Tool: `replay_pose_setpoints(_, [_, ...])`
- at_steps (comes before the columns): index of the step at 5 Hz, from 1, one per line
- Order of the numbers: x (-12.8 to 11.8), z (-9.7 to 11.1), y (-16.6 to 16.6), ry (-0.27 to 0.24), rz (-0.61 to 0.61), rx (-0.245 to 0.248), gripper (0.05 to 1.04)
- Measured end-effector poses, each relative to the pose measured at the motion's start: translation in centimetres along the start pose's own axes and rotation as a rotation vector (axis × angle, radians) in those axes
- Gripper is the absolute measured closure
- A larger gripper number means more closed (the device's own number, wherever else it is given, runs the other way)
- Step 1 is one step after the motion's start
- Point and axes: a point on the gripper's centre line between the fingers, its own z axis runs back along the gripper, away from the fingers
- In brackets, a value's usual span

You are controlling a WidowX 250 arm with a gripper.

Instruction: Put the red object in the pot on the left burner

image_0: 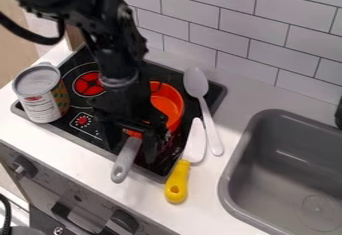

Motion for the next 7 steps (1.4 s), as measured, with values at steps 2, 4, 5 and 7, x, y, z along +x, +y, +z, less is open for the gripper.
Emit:
replay_pose_setpoints(2, [-0.5, -2.2, 0.4, 0.011, 0.004, 0.038, 0.117])
replay_pose_setpoints(4, [-1.2, -2.4, 0.9, 0.030, 0.009, 0.020, 0.670])
replay_pose_setpoints(5, [-1.1, -2.1, 1.3, 0.018, 0.030, 0.015, 0.755])
replay_pose_setpoints(7, [0.1, 0.5, 2.5, -0.024, 0.093, -0.014, 0.756])
